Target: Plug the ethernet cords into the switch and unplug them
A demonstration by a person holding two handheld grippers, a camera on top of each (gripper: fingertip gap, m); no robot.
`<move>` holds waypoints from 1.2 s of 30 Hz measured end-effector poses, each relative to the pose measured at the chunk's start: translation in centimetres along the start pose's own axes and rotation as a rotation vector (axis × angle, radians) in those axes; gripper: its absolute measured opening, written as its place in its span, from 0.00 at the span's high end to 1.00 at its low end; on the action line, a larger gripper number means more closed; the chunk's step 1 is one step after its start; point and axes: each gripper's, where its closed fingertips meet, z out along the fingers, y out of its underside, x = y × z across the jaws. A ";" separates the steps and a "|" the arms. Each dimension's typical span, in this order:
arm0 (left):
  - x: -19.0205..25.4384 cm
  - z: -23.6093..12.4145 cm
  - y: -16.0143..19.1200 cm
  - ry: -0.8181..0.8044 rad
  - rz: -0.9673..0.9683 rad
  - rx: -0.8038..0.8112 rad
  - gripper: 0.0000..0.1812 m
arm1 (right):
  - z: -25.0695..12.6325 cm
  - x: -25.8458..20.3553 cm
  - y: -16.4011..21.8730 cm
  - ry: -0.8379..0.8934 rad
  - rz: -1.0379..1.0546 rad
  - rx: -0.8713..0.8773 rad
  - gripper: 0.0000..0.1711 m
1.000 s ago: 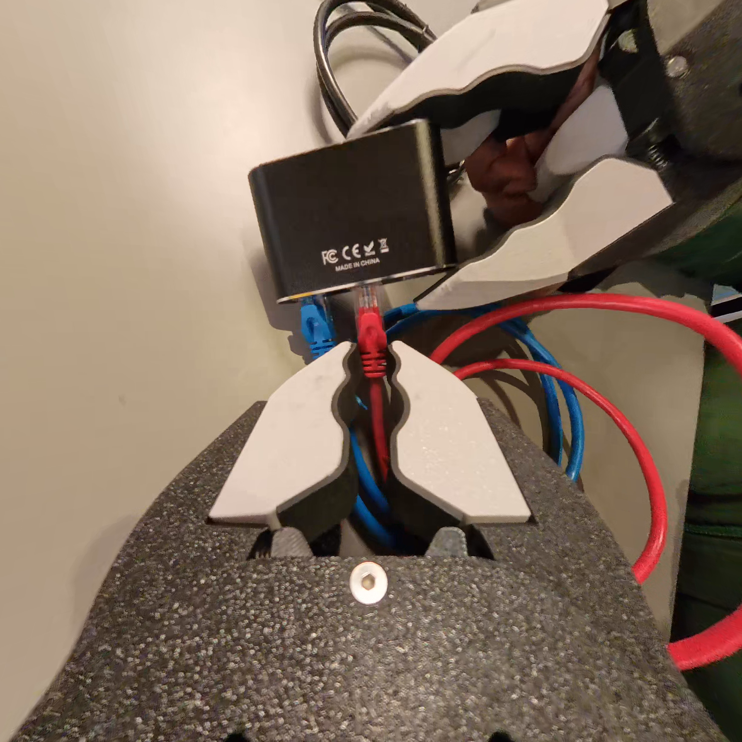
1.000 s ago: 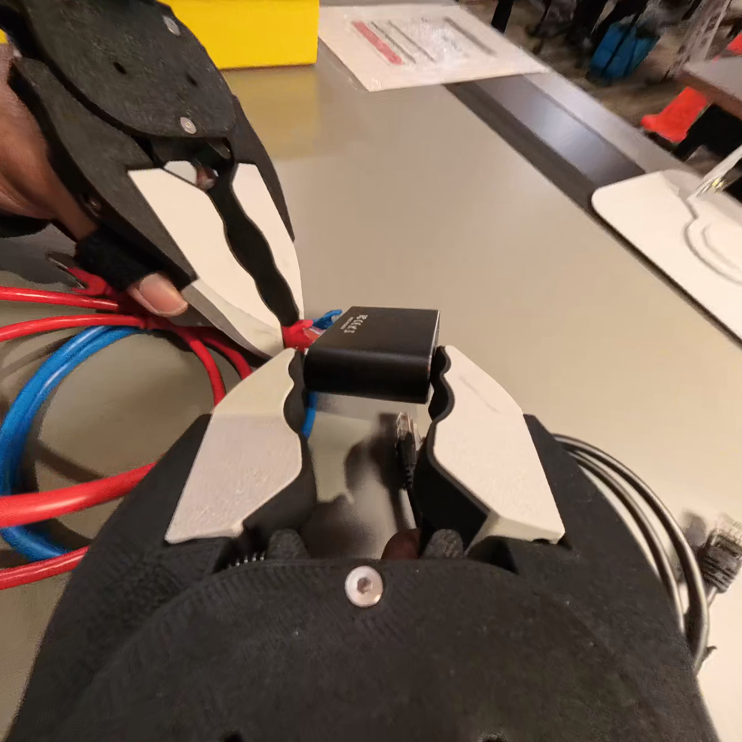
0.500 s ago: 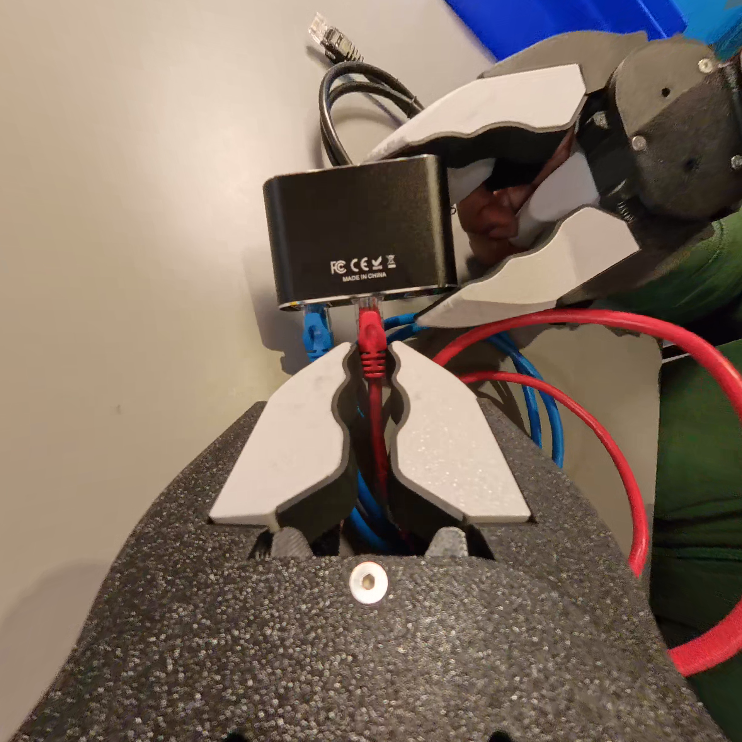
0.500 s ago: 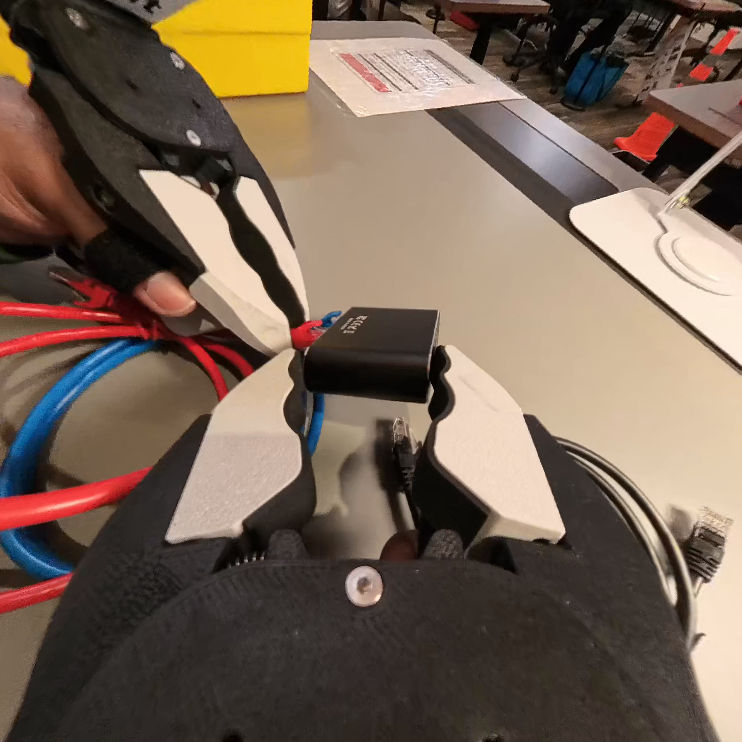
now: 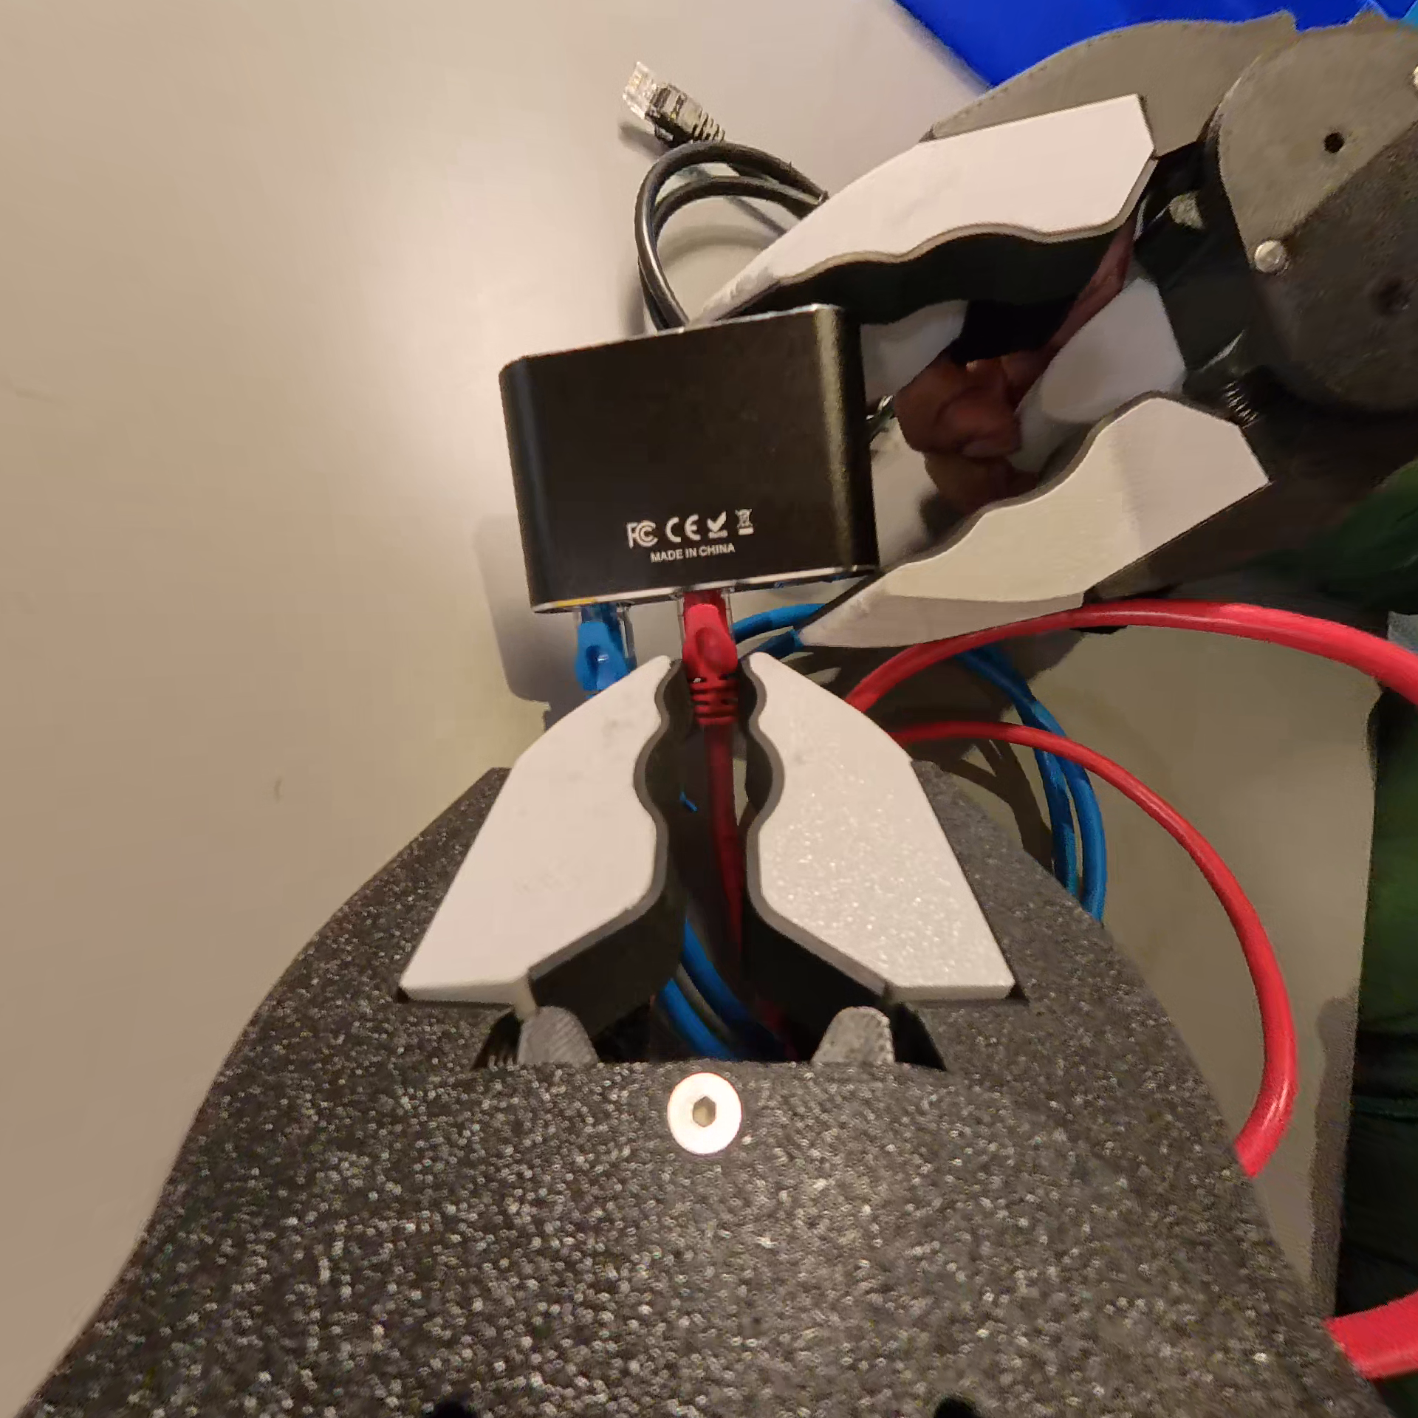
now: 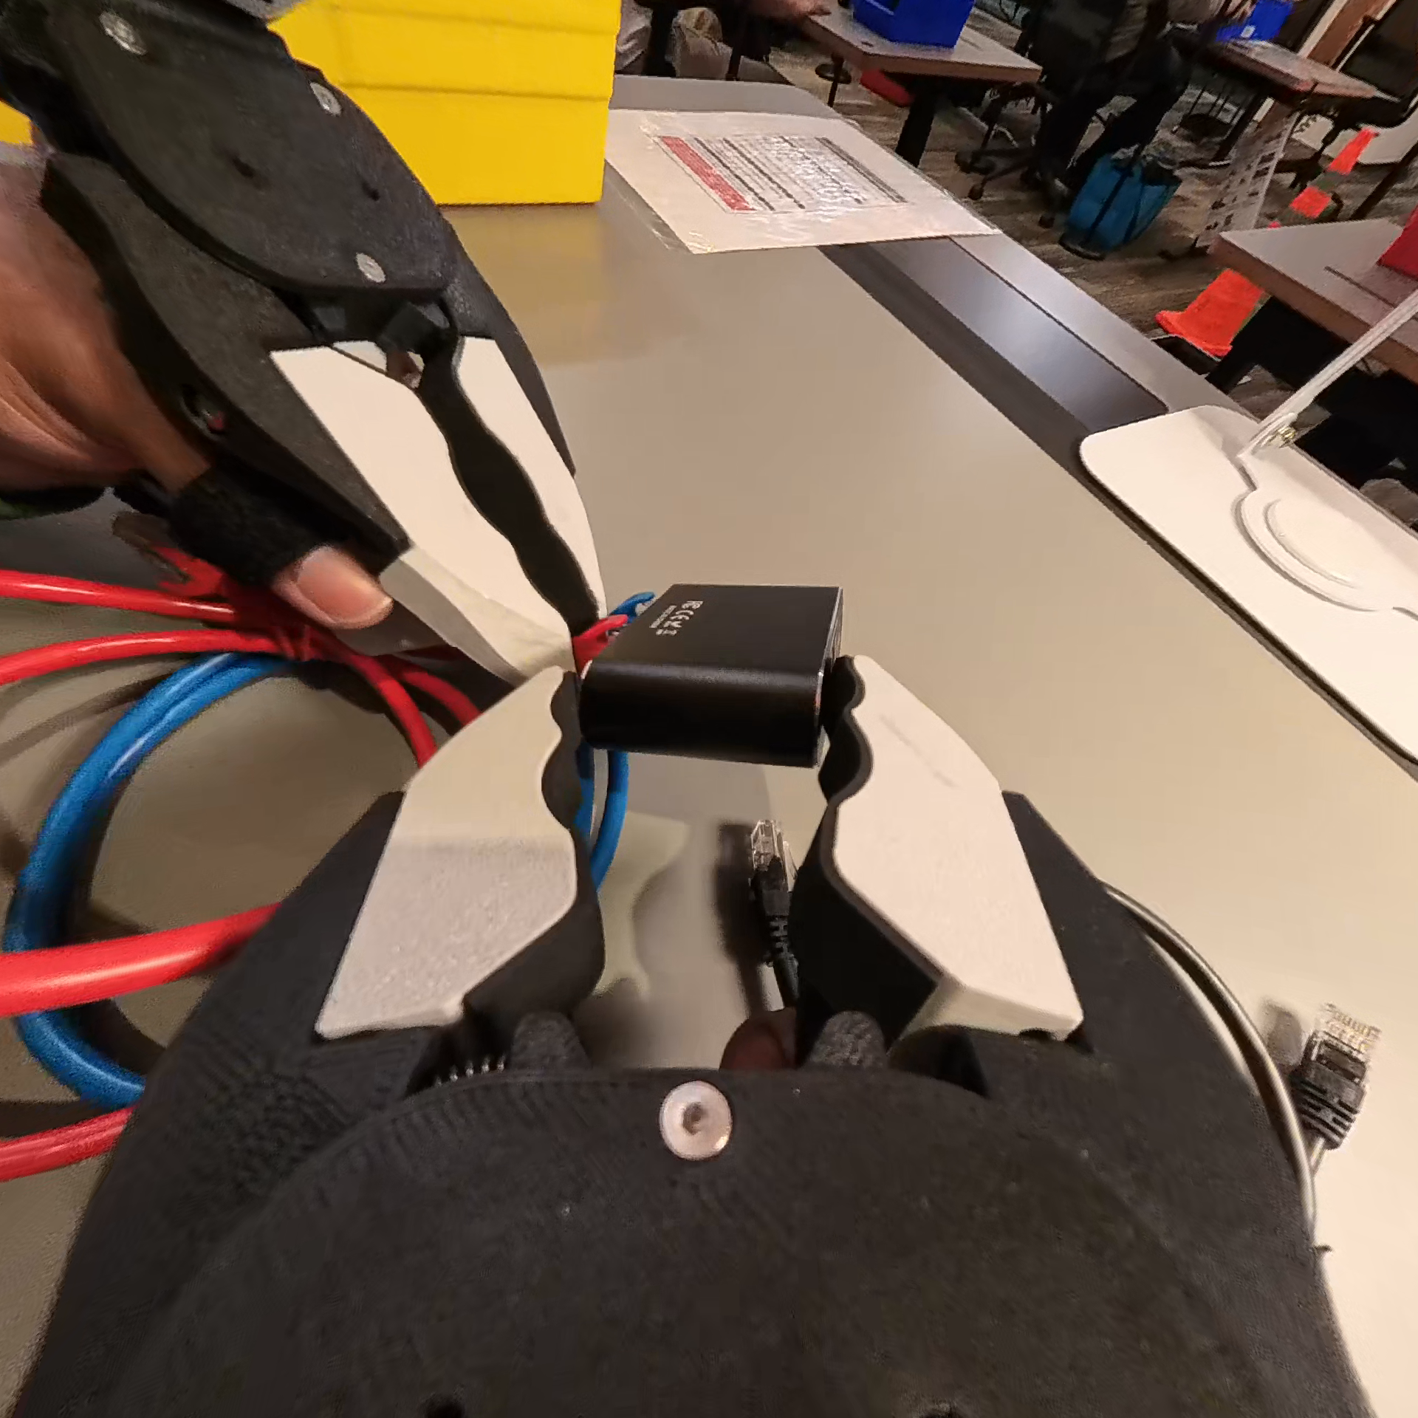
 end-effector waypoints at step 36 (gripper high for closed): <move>4.1 -5.4 -2.0 0.409 0.177 0.117 0.96 | -1.6 0.2 -0.8 0.071 -0.363 0.119 0.61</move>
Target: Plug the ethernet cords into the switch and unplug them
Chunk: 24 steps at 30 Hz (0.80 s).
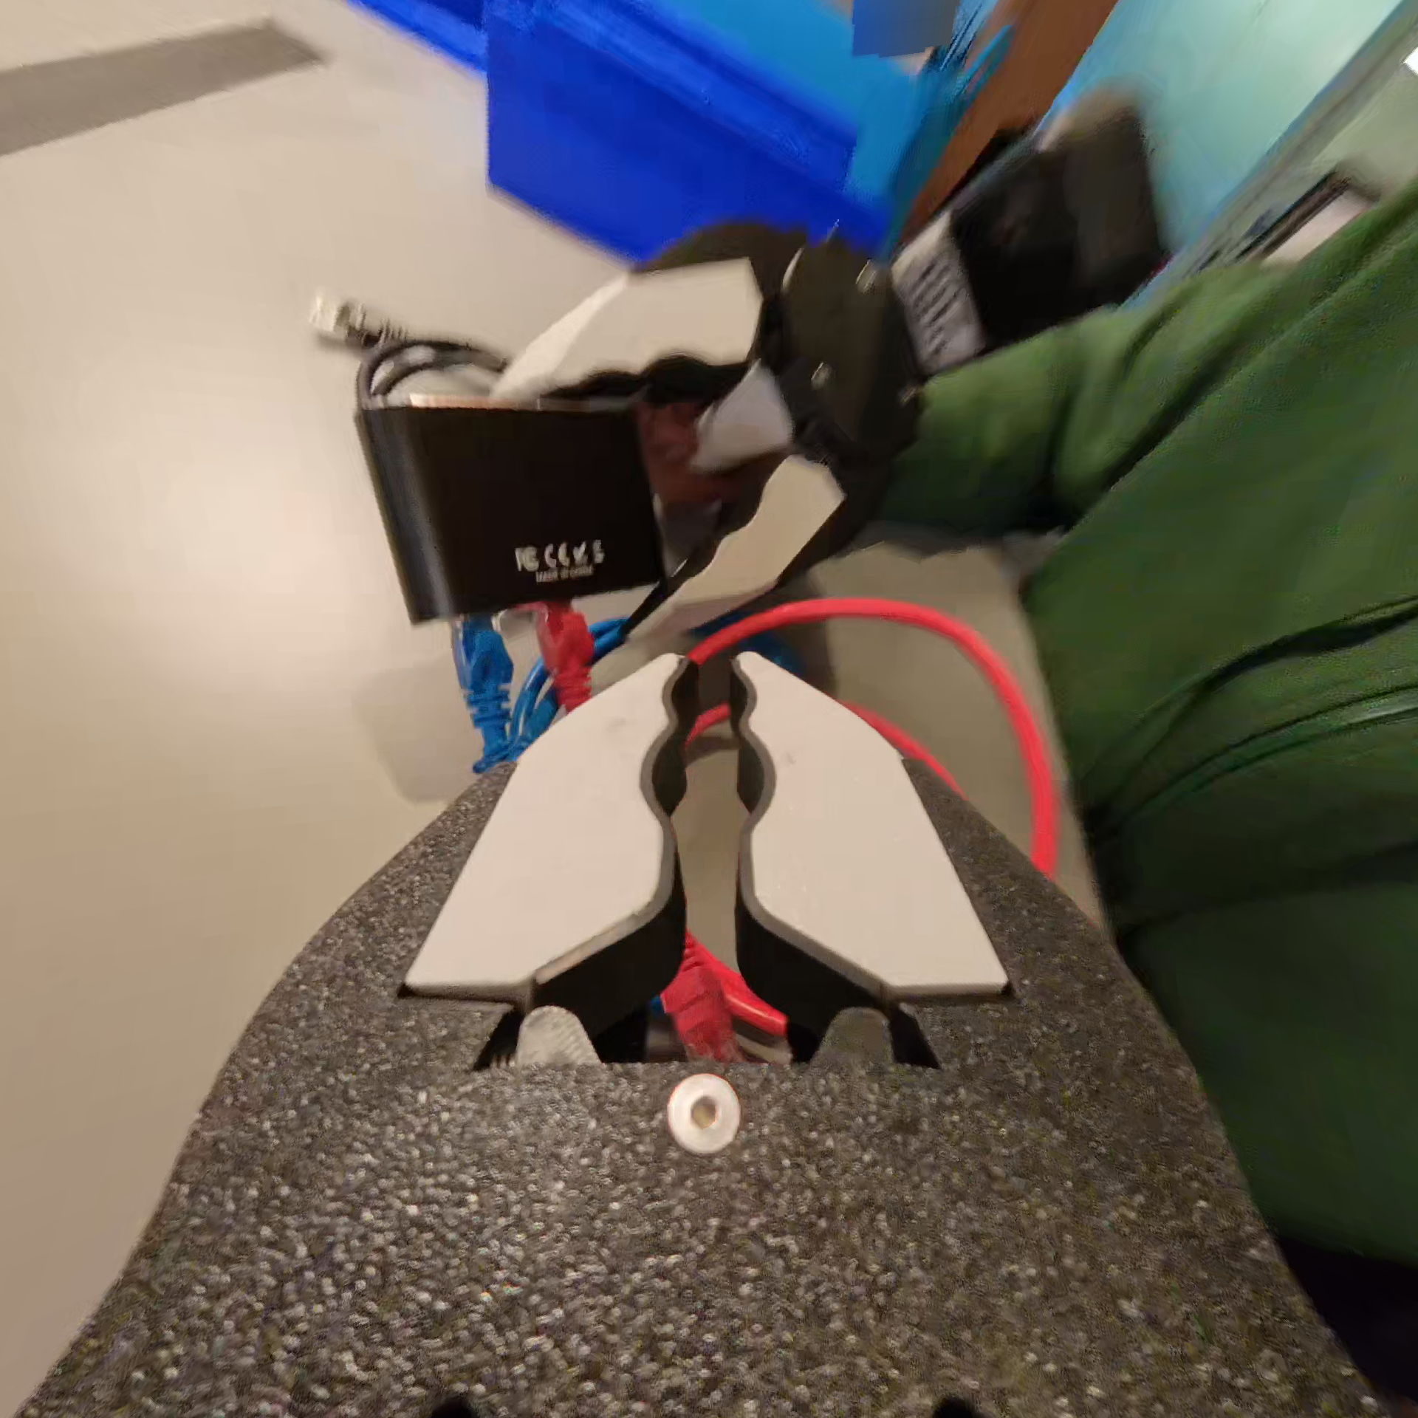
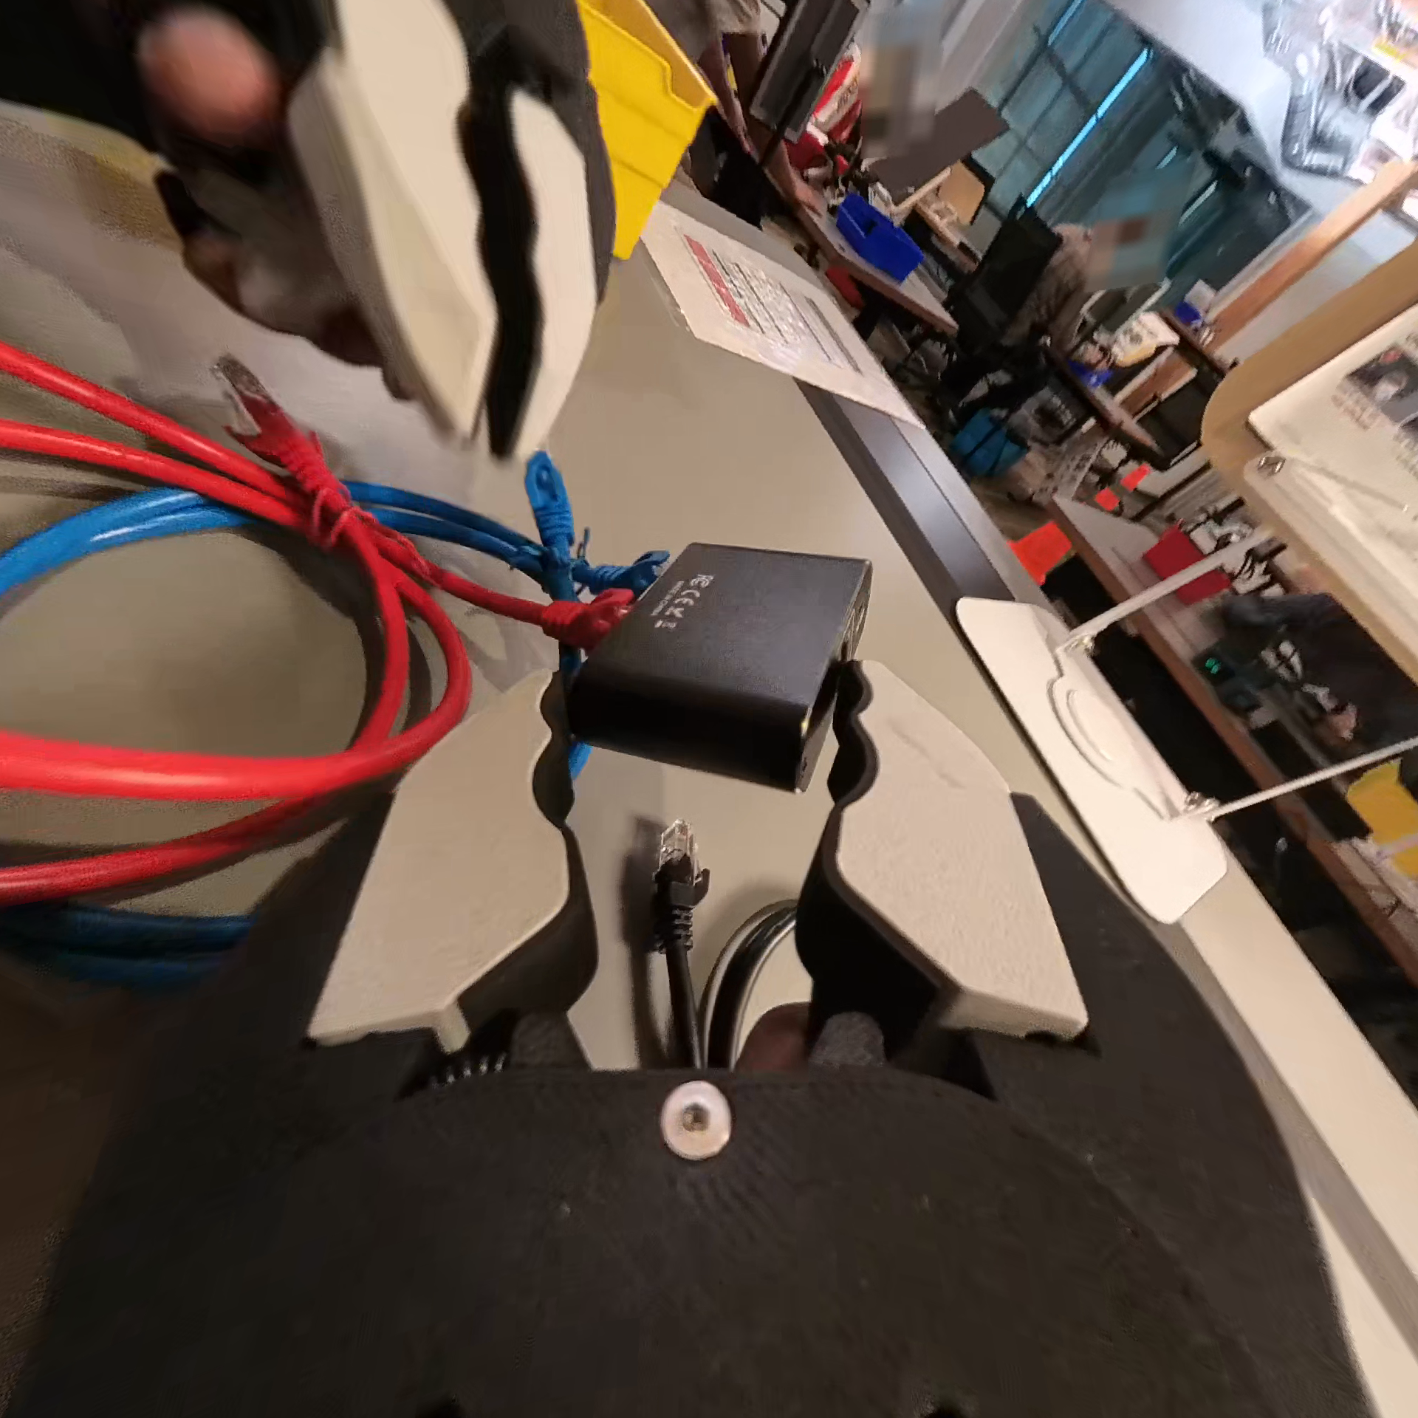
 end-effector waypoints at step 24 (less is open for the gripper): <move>-1.4 0.7 -0.7 0.145 -0.309 0.161 0.85 | -1.4 -0.7 0.7 -0.148 -0.131 0.020 0.69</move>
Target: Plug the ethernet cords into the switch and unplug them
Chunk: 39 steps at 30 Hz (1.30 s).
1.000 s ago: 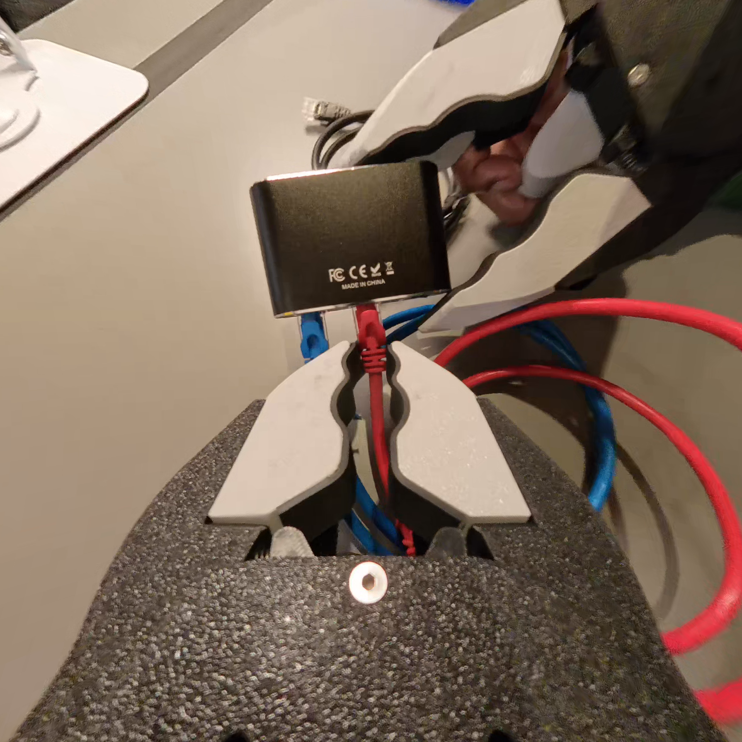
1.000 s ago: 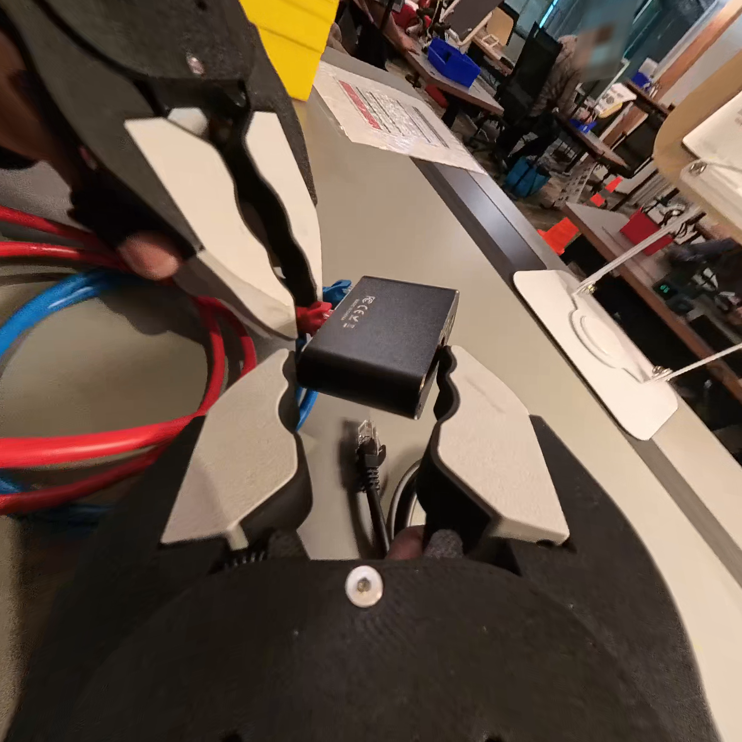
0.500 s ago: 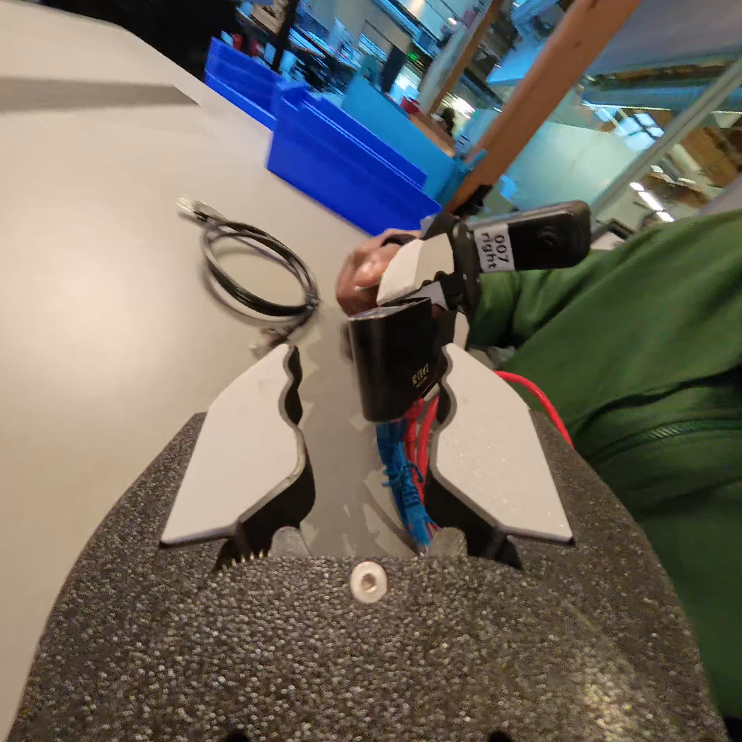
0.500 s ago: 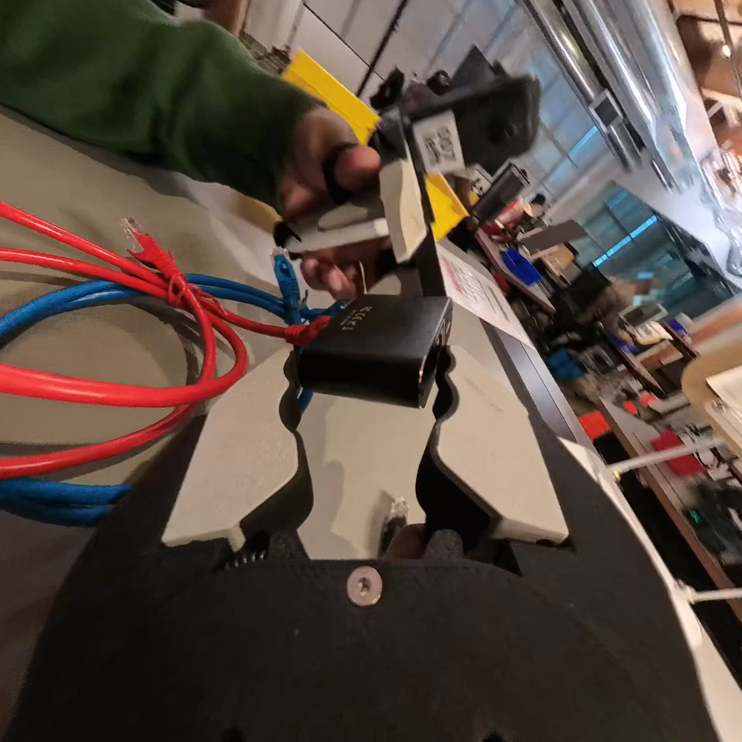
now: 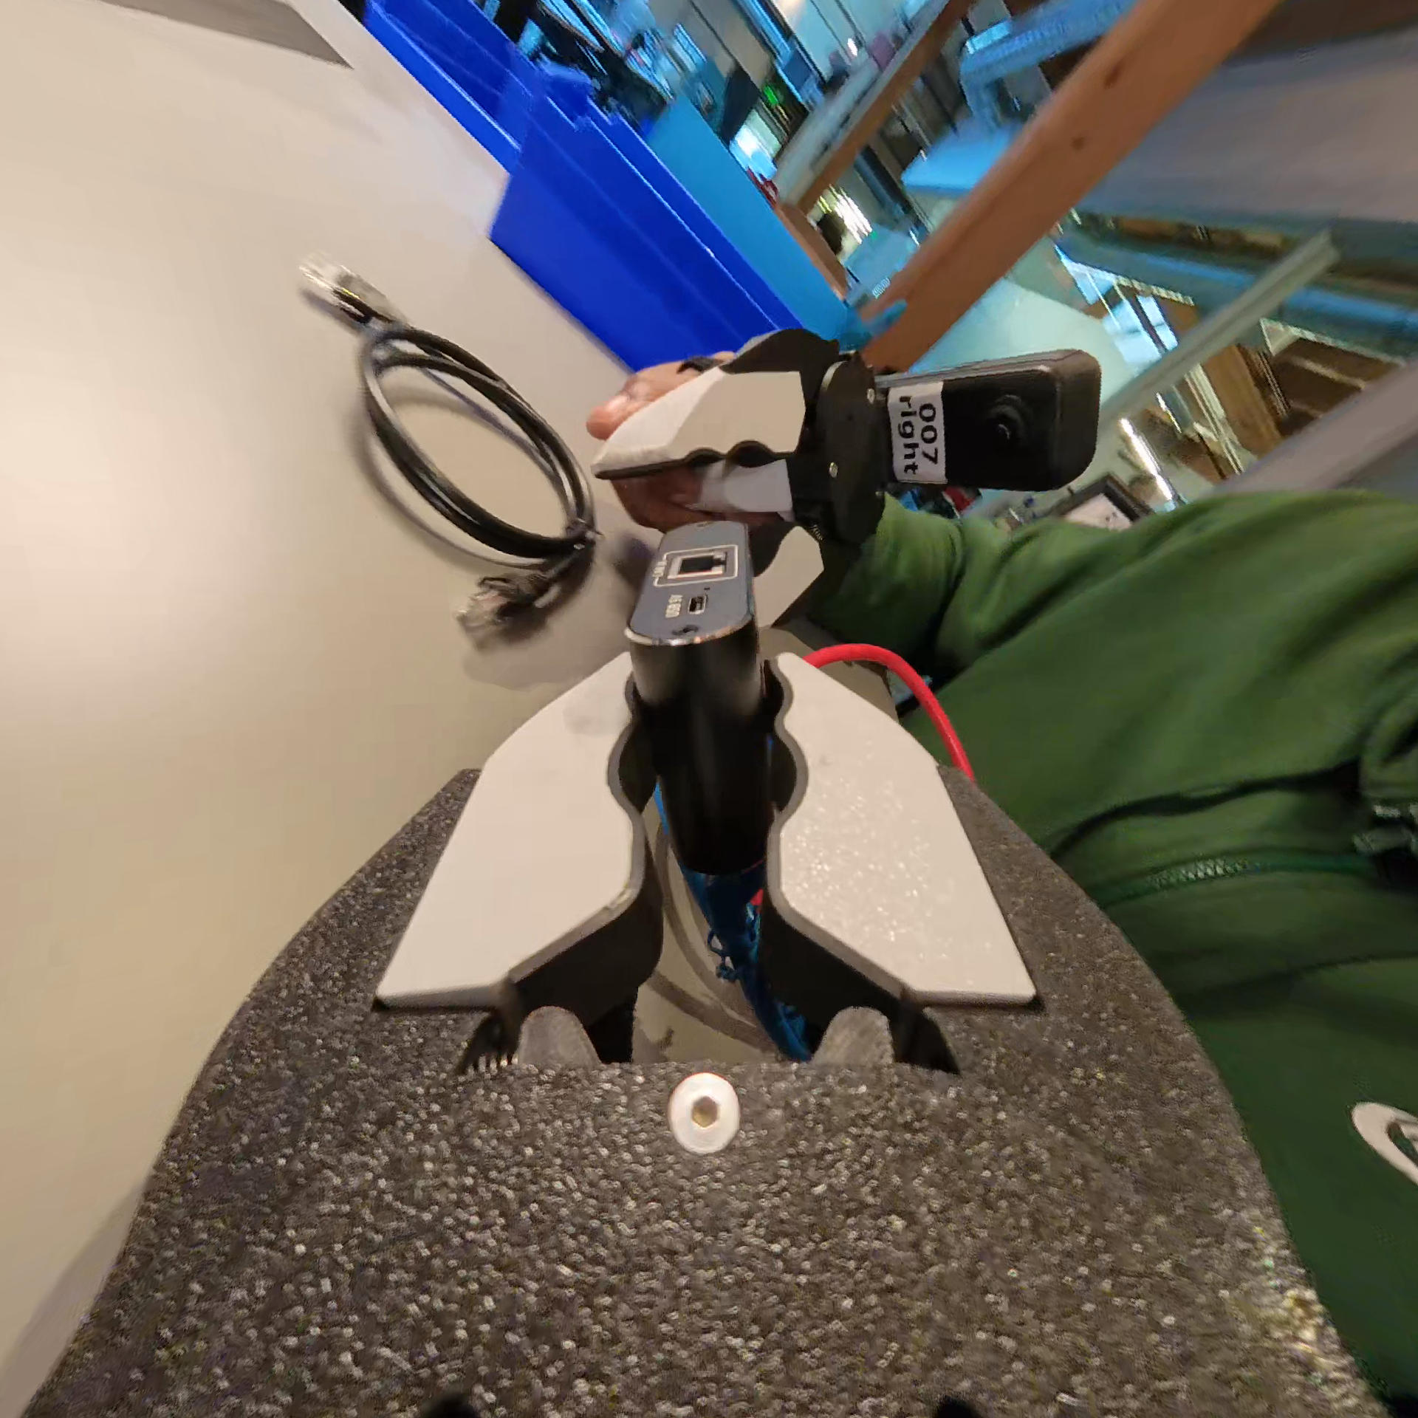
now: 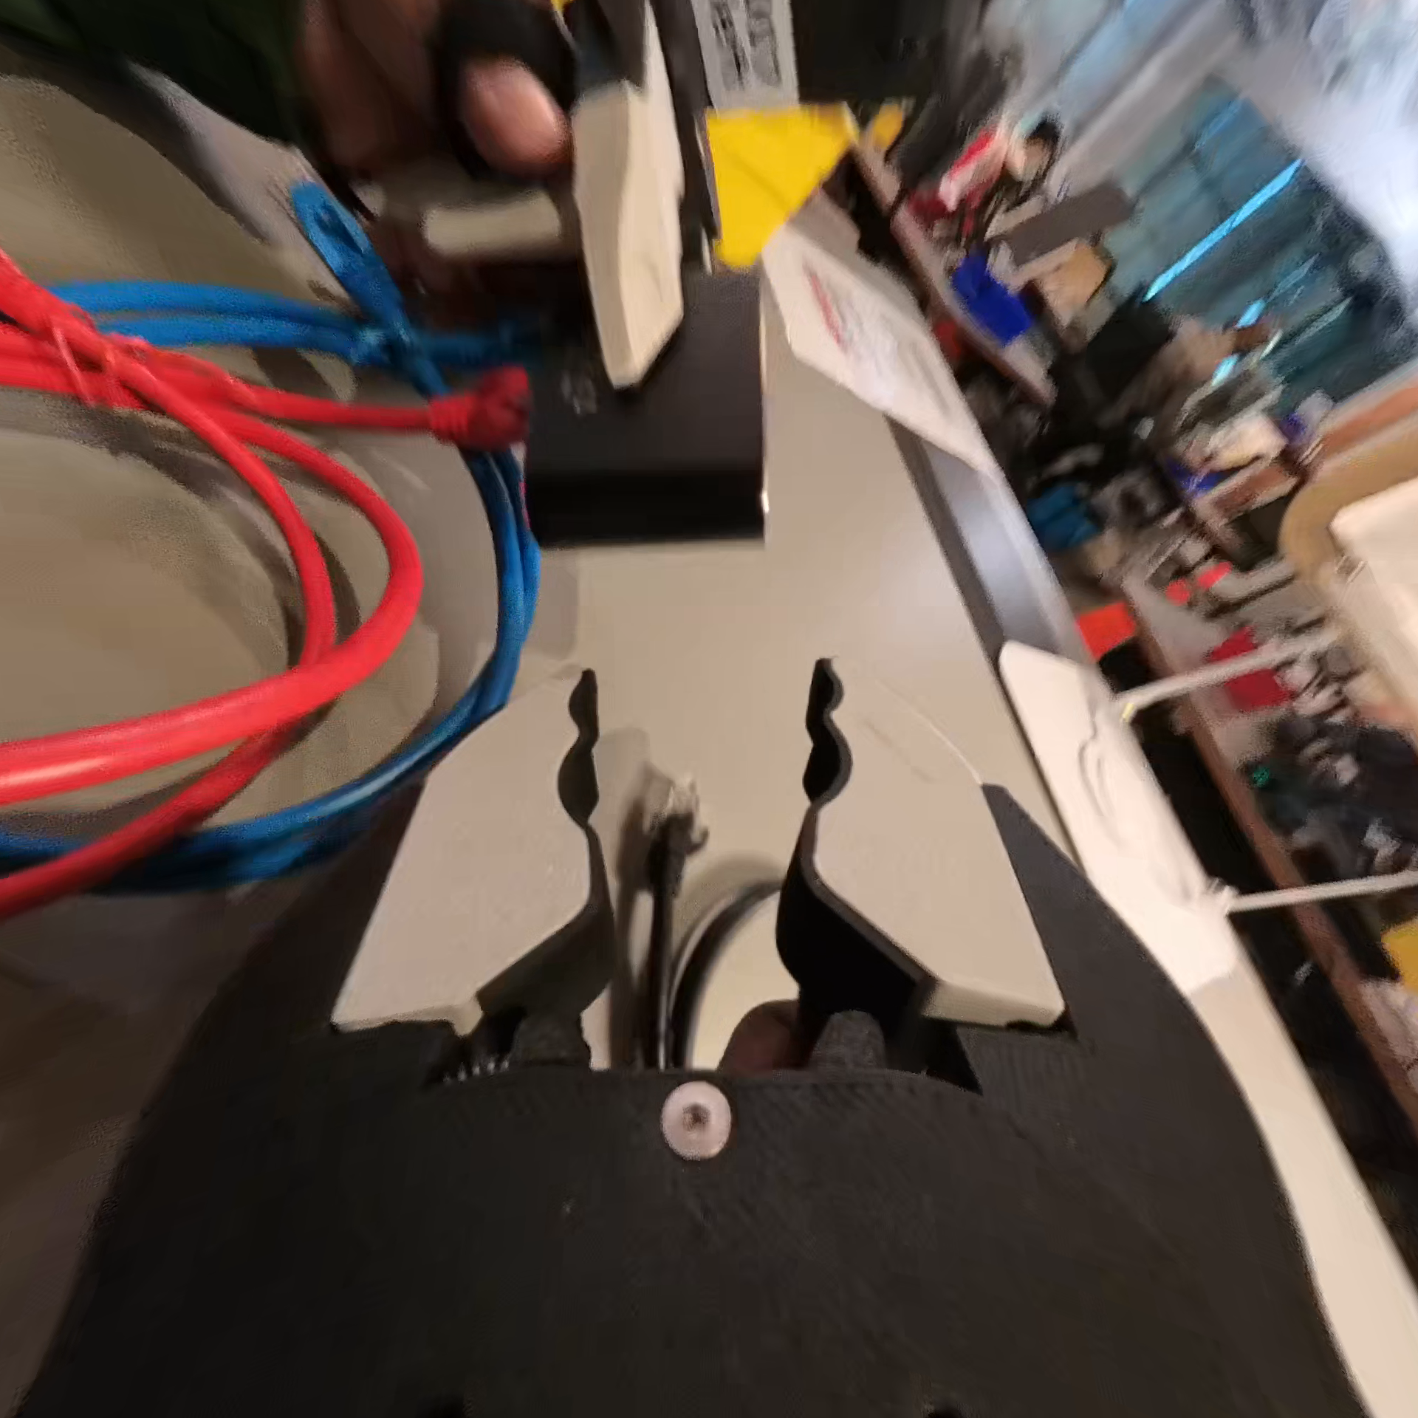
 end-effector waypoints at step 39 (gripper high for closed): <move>-1.5 -1.1 -3.7 -0.107 0.028 0.294 0.86 | -1.2 4.8 0.2 0.103 0.577 0.136 0.86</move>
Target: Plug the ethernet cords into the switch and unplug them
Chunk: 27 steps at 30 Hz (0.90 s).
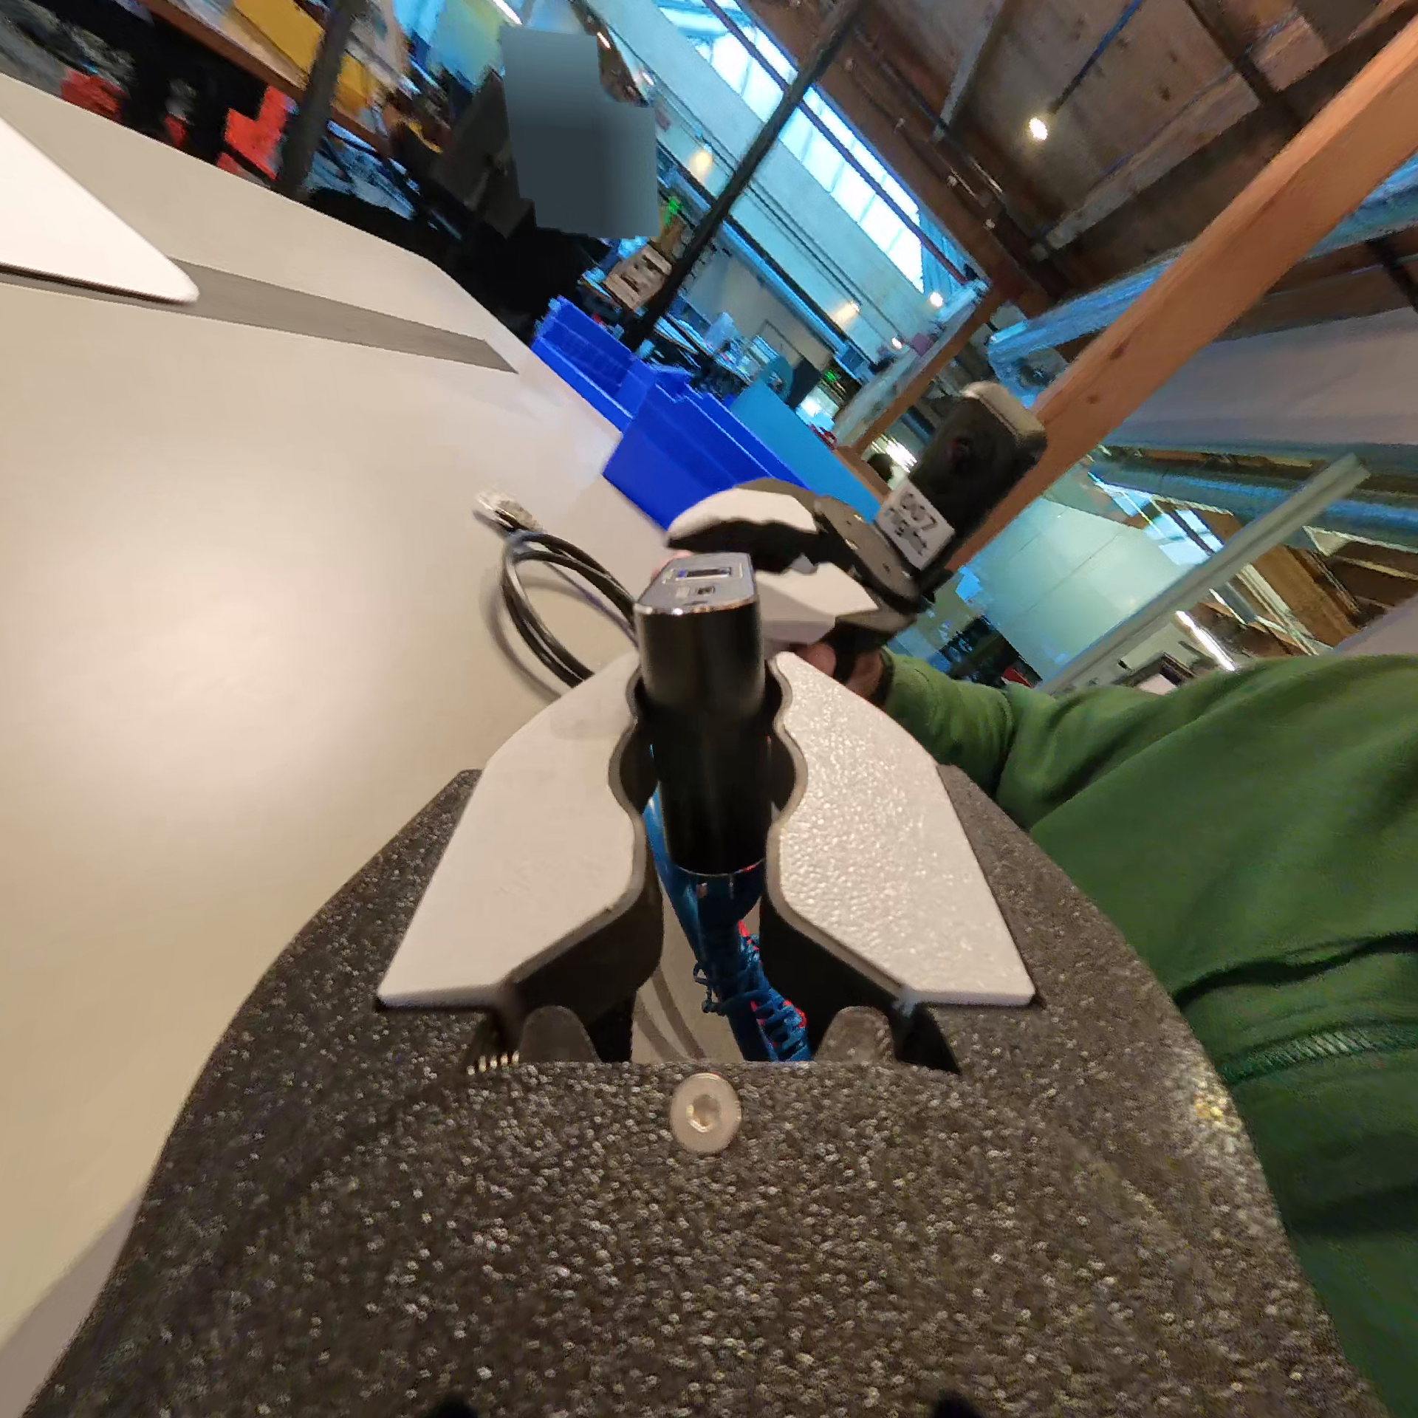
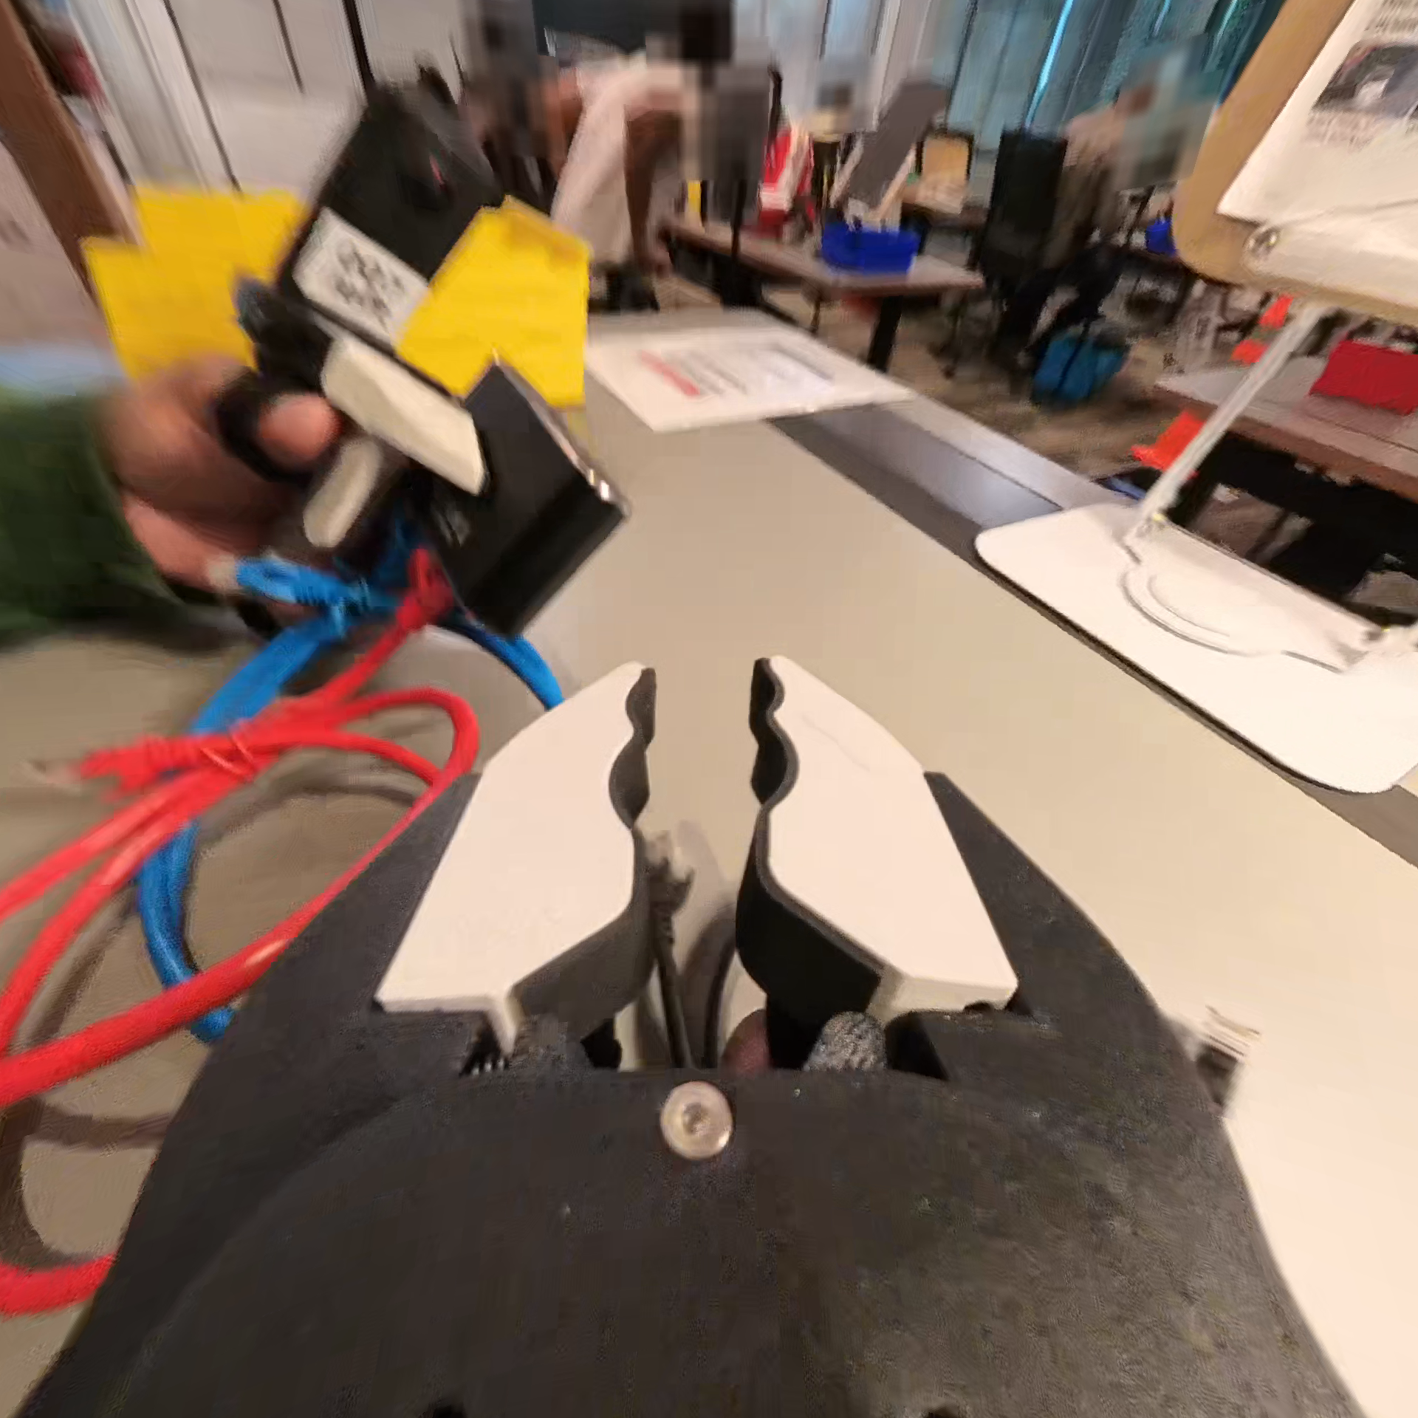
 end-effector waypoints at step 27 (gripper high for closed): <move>-0.3 2.3 -0.4 0.004 -0.003 0.098 0.86 | -1.5 3.2 -1.4 -0.067 0.333 0.158 0.83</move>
